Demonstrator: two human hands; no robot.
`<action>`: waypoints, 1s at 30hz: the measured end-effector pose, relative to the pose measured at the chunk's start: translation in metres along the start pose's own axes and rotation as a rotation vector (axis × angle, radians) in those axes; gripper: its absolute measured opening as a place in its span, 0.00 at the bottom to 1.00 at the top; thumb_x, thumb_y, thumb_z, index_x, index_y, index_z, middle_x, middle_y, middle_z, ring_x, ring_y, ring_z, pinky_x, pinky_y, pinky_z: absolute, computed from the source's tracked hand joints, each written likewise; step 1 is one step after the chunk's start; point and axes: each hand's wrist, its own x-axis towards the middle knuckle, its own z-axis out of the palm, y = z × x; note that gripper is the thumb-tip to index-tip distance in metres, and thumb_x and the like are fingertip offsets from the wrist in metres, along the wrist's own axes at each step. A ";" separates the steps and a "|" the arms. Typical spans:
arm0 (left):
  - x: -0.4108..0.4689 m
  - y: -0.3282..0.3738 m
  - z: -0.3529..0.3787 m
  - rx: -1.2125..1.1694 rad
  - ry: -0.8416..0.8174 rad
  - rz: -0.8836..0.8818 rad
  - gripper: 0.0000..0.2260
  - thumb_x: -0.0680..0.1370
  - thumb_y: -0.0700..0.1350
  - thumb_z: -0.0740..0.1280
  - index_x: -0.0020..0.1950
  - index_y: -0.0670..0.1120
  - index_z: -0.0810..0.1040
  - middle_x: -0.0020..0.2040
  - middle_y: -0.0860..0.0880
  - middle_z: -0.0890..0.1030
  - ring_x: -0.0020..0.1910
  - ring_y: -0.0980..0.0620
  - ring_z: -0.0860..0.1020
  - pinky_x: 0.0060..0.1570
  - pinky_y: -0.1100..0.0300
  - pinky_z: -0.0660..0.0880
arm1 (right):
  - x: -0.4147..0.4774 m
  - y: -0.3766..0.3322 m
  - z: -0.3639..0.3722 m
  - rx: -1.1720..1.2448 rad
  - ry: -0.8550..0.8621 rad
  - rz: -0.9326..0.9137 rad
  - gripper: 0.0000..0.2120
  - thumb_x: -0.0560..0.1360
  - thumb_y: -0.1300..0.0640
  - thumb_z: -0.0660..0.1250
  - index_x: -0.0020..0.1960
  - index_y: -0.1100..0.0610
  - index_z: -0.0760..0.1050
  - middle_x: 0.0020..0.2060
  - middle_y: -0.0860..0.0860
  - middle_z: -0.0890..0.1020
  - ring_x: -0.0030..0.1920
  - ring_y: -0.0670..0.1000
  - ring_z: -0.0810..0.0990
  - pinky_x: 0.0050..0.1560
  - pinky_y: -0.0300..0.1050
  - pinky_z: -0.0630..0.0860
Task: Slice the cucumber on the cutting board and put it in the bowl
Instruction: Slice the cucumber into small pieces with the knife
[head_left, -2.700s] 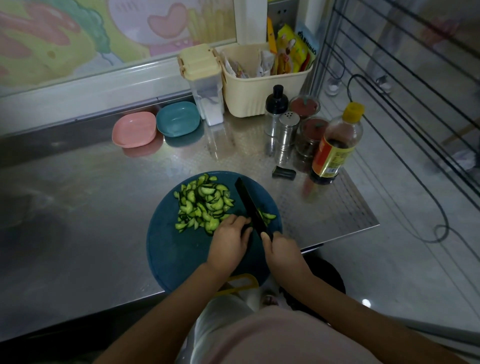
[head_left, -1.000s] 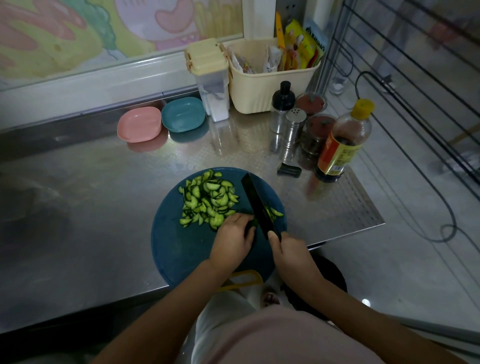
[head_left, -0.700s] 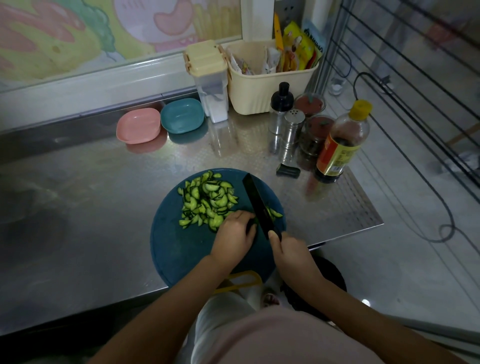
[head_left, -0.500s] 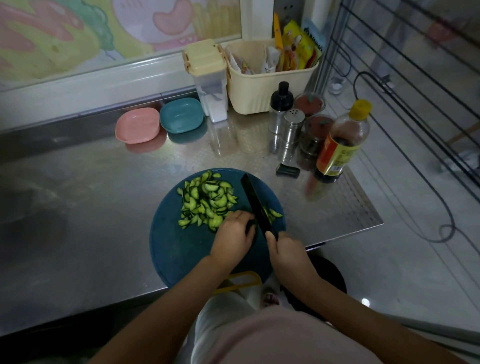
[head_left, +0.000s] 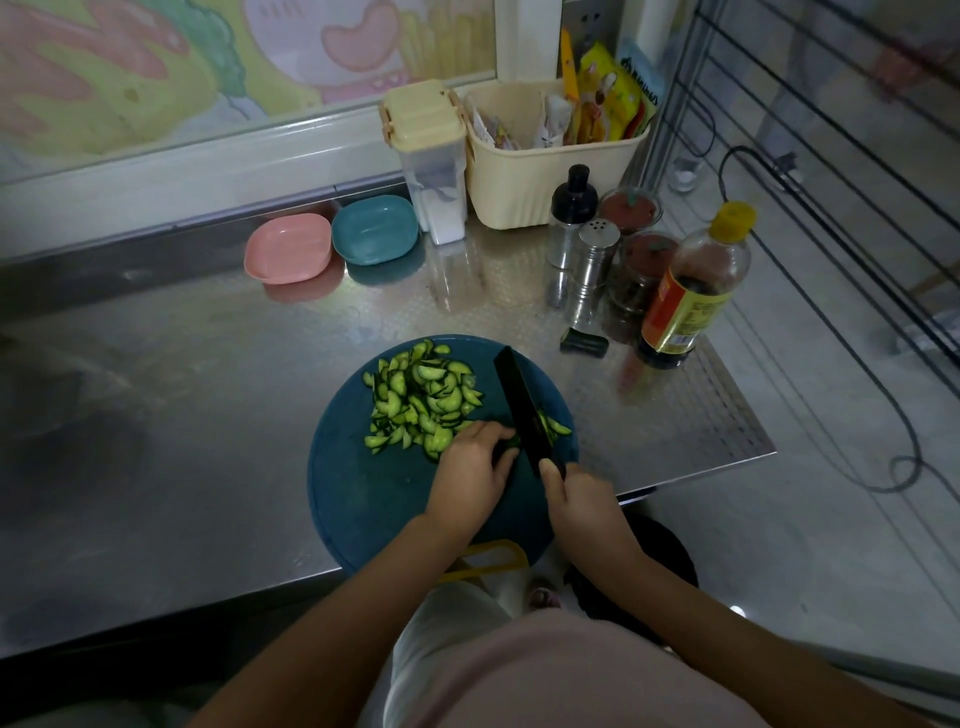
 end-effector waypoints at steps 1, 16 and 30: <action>0.000 0.000 0.000 0.001 0.001 -0.003 0.06 0.72 0.38 0.71 0.49 0.40 0.80 0.44 0.44 0.80 0.43 0.47 0.79 0.42 0.58 0.74 | -0.001 0.000 -0.001 0.000 -0.004 -0.006 0.17 0.82 0.49 0.52 0.39 0.59 0.66 0.28 0.50 0.70 0.31 0.52 0.70 0.31 0.41 0.60; 0.000 -0.001 0.000 0.029 -0.012 0.016 0.06 0.71 0.37 0.72 0.48 0.39 0.81 0.43 0.43 0.81 0.42 0.45 0.79 0.41 0.58 0.74 | 0.000 0.000 0.006 -0.027 -0.071 0.047 0.17 0.81 0.47 0.48 0.36 0.52 0.61 0.30 0.47 0.65 0.31 0.47 0.66 0.28 0.35 0.58; -0.004 -0.004 -0.001 -0.006 -0.016 0.027 0.10 0.73 0.37 0.71 0.53 0.41 0.81 0.47 0.45 0.81 0.48 0.48 0.79 0.49 0.62 0.71 | -0.005 0.000 0.004 -0.028 0.000 0.009 0.18 0.82 0.50 0.53 0.34 0.53 0.61 0.28 0.49 0.68 0.32 0.53 0.71 0.32 0.42 0.61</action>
